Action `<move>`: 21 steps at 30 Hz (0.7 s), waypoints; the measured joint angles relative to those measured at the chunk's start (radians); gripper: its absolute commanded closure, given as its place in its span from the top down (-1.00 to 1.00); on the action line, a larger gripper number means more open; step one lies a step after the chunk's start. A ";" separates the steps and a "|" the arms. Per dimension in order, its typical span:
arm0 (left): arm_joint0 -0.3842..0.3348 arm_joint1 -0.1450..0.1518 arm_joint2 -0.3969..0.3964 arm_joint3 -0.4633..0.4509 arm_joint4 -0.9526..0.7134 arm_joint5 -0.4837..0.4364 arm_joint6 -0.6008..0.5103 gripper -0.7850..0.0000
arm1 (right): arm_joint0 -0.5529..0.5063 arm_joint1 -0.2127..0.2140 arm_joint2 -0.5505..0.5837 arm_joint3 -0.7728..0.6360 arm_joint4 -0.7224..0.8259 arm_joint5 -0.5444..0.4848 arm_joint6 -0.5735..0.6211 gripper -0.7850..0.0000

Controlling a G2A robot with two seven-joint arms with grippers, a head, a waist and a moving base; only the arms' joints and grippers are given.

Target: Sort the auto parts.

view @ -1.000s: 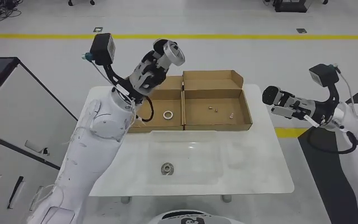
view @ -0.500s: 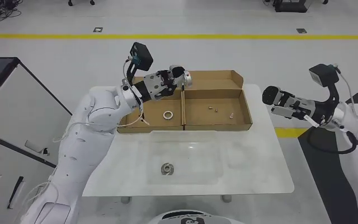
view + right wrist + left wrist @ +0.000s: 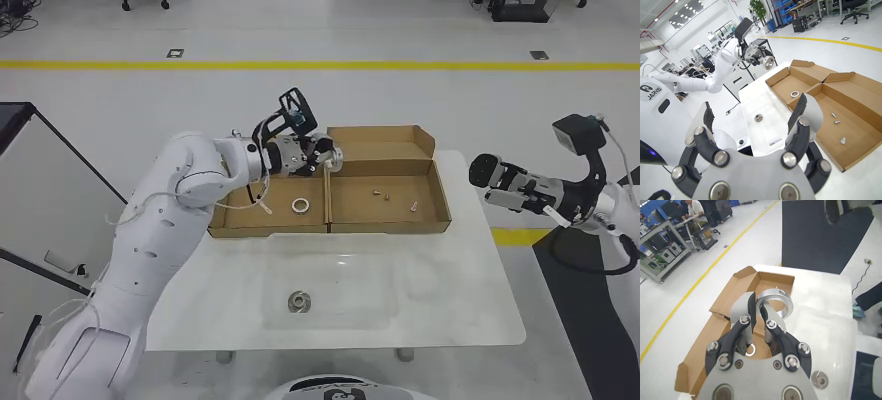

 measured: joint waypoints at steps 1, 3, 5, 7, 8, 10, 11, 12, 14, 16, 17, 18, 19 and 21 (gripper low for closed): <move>-0.025 -0.003 0.017 0.026 0.014 -0.013 -0.014 -1.00 | 0.000 0.000 0.000 0.000 0.000 0.000 0.000 1.00; -0.066 -0.007 0.049 0.071 0.039 -0.038 -0.047 -1.00 | 0.000 0.000 0.000 0.000 0.000 0.000 0.000 1.00; -0.095 -0.011 0.077 0.111 0.054 -0.059 -0.074 -1.00 | 0.000 0.000 0.000 0.000 0.000 0.000 0.000 1.00; -0.124 -0.017 0.109 0.156 0.071 -0.080 -0.097 -1.00 | 0.000 0.000 0.000 0.000 0.000 0.000 0.000 1.00; -0.135 -0.019 0.123 0.173 0.079 -0.089 -0.107 -1.00 | 0.000 0.000 0.000 0.000 0.000 0.000 0.000 1.00; -0.158 -0.024 0.153 0.209 0.096 -0.105 -0.127 -1.00 | 0.000 0.000 0.000 0.000 0.000 0.000 0.000 1.00; -0.166 -0.026 0.164 0.223 0.102 -0.110 -0.134 -1.00 | 0.000 0.000 0.000 0.000 0.000 0.000 0.000 1.00; -0.175 -0.028 0.174 0.237 0.112 -0.114 -0.142 -1.00 | 0.000 0.000 0.000 0.000 0.000 0.000 0.000 1.00; -0.194 -0.032 0.197 0.271 0.134 -0.122 -0.152 -1.00 | 0.000 0.000 0.000 0.000 0.000 0.000 0.000 1.00; -0.214 -0.037 0.219 0.306 0.157 -0.133 -0.160 -1.00 | 0.000 0.000 0.000 0.000 0.000 0.000 0.000 1.00; -0.222 -0.040 0.228 0.322 0.164 -0.137 -0.159 -1.00 | 0.000 0.000 0.000 0.000 0.000 0.000 0.000 1.00; -0.234 -0.044 0.243 0.345 0.178 -0.144 -0.161 -1.00 | 0.000 0.000 0.000 0.000 0.000 0.000 0.000 1.00; -0.244 -0.047 0.254 0.364 0.191 -0.150 -0.165 -1.00 | 0.000 0.000 0.000 0.000 0.000 0.000 0.000 1.00; -0.266 -0.054 0.278 0.405 0.210 -0.162 -0.164 -1.00 | 0.000 0.000 0.000 0.000 0.000 0.000 0.000 1.00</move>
